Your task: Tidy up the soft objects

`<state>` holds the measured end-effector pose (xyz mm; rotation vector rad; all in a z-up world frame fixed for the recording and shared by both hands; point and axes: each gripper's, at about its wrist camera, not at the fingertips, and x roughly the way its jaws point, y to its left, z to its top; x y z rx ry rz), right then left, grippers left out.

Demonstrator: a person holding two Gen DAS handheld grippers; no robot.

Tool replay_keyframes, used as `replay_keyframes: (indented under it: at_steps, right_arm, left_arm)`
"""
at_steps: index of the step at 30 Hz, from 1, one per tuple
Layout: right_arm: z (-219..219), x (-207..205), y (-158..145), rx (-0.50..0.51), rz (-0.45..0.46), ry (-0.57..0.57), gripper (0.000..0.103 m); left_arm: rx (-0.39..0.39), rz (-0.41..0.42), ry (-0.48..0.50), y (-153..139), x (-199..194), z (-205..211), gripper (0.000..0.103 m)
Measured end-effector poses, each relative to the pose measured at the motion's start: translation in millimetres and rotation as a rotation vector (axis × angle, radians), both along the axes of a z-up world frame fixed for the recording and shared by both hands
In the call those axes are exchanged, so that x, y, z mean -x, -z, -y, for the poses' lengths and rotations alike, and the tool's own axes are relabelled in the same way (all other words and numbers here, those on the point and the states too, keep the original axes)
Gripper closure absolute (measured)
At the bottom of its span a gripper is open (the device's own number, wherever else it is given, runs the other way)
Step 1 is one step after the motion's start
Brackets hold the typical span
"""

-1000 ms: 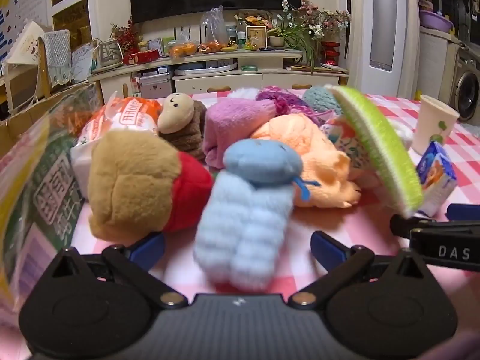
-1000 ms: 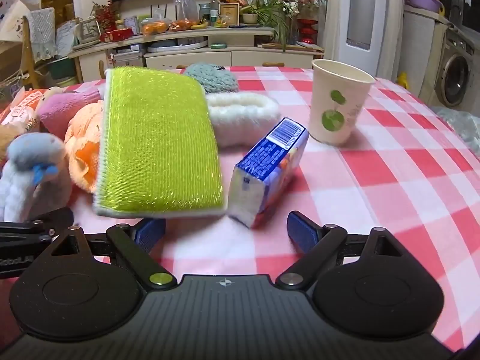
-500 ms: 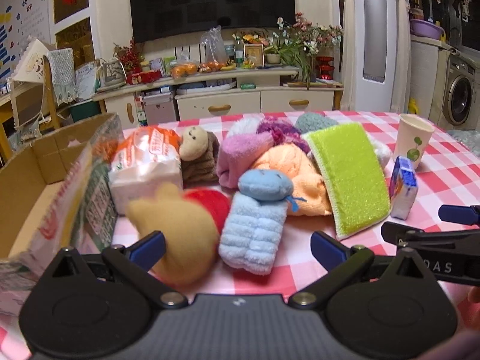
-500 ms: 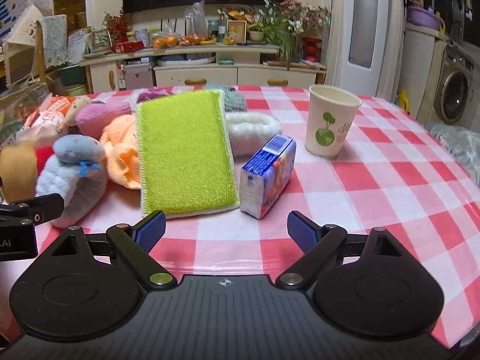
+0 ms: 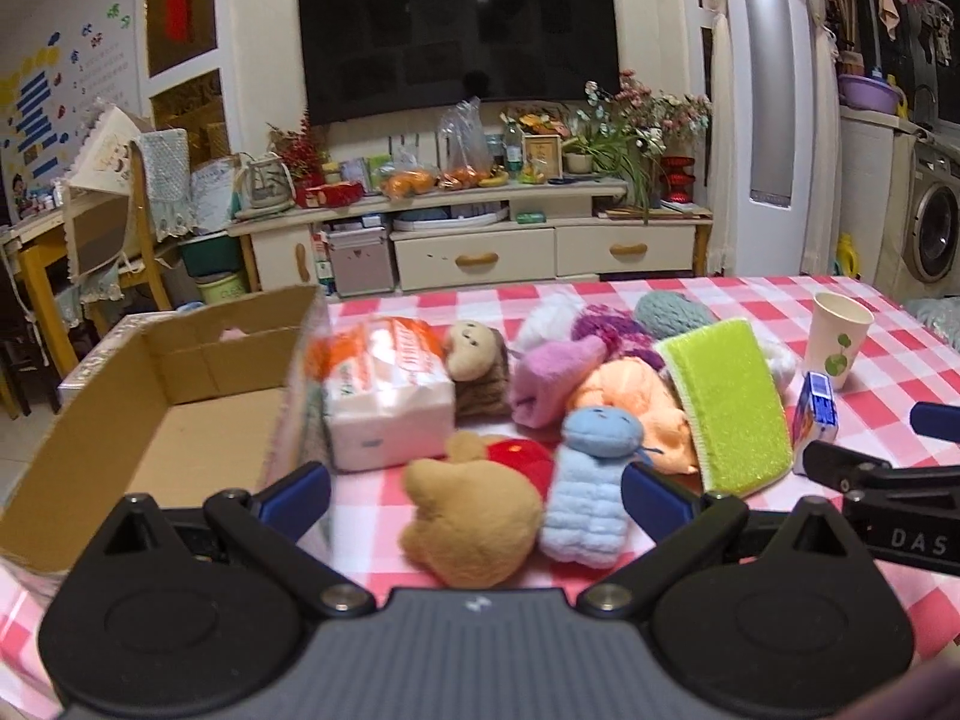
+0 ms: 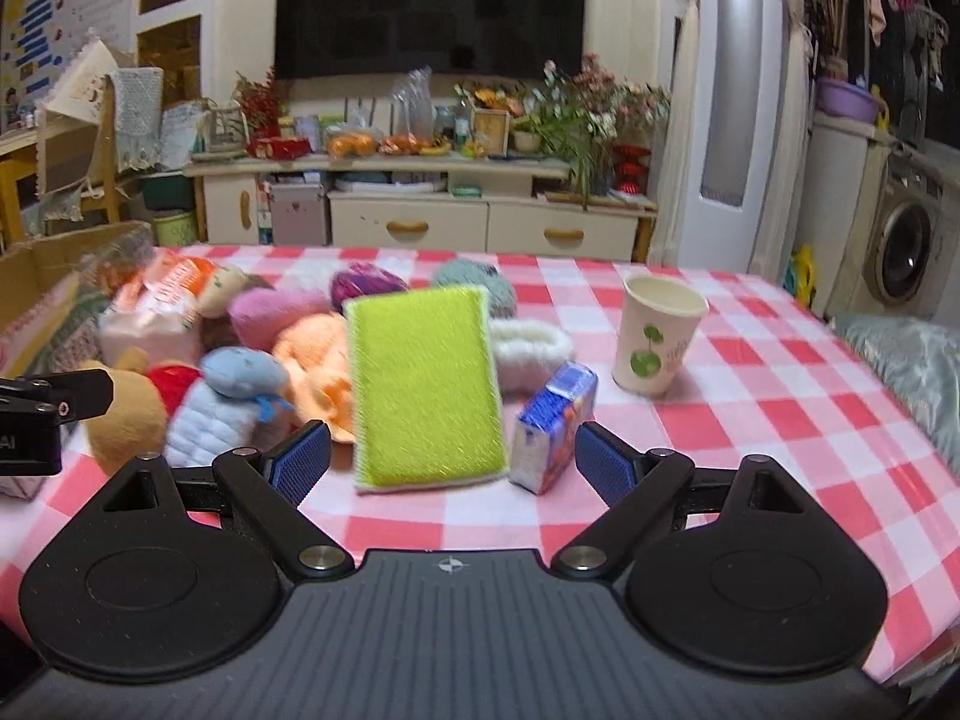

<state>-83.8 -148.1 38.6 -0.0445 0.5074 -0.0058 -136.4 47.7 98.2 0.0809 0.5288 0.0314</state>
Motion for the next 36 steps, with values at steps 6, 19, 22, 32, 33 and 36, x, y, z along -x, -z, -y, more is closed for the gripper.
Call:
replay_keyframes:
  at_steps: [6,19,22,32,33,36]
  right_arm:
    - [-5,7,-10,-0.003,0.049,-0.042,0.0]
    - [-10,31,-24,-0.003,0.105,-0.128,0.0]
    - [-10,35,-27,-0.006,0.118,-0.156,0.0]
    - [-10,51,-38,0.0,0.168,-0.224,0.0]
    - [-10,50,-40,0.0,0.17,-0.226,0.0]
    - [-8,53,-42,0.0,0.177,-0.226,0.0]
  left_arm:
    - [-0.008,0.021,-0.038,-14,14,-20,0.001]
    - [-0.012,0.06,-0.115,-37,41,-60,0.001]
    - [-0.016,0.063,-0.131,-38,46,-67,0.001]
    - [-0.017,0.08,-0.171,-46,59,-79,0.001]
    - [-0.014,0.081,-0.172,-46,58,-79,0.001]
    - [-0.01,0.09,-0.168,-49,58,-77,0.001]
